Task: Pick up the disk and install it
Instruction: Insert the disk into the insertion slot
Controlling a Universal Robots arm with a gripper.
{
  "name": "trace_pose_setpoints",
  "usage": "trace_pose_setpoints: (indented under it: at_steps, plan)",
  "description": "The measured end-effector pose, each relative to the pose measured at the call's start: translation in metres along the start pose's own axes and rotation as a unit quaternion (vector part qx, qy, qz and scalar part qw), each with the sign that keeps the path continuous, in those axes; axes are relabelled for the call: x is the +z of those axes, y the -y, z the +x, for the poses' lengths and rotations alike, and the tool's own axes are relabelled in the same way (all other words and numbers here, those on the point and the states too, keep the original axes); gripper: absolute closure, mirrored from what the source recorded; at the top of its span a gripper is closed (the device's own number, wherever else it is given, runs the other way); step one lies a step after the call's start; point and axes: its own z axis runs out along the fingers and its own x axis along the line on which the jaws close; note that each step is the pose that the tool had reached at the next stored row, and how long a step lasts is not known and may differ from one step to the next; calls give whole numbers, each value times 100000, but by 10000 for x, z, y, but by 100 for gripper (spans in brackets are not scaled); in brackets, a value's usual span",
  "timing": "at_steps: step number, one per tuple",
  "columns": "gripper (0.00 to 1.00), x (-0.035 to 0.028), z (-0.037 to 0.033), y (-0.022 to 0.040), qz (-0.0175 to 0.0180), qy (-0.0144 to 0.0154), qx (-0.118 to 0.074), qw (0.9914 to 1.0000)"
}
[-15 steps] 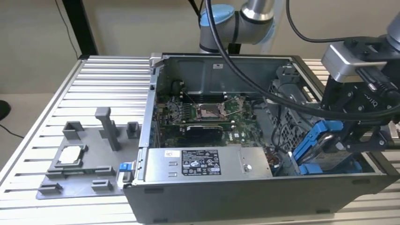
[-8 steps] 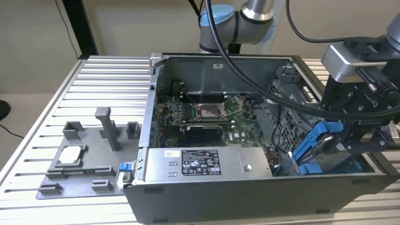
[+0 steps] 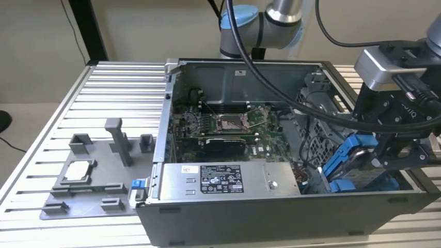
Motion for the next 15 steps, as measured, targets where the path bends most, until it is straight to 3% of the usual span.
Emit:
trace_pose_setpoints:
  at_steps: [8, 9, 15]
  plan:
    - [100, 0, 0, 0, -8, -1, -1, 100000]
    - [0, 0, 0, 0, -10, -2, -2, 100000]
    - [0, 0, 0, 0, -12, -3, -2, 100000]
